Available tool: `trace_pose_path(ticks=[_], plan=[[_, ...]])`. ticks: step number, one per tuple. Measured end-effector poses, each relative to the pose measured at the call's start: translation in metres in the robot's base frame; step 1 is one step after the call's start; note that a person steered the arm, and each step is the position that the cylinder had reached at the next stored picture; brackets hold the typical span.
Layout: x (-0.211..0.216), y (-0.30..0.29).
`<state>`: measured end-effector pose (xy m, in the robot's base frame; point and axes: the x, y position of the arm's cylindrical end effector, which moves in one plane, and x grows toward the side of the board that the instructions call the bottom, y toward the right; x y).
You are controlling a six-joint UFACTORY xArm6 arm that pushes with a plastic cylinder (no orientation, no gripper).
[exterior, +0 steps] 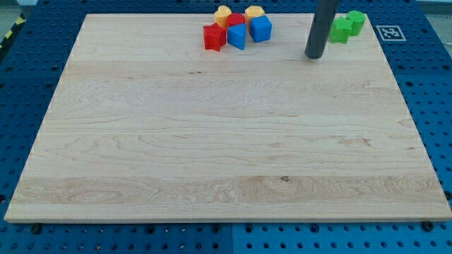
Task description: Separate the yellow heart from the group of blocks
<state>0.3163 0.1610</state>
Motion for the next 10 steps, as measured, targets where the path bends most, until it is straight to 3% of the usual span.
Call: trace_pose_path(ticks=[6, 8, 10], plan=[[-0.106, -0.064], [-0.121, -0.070], [-0.124, -0.112]])
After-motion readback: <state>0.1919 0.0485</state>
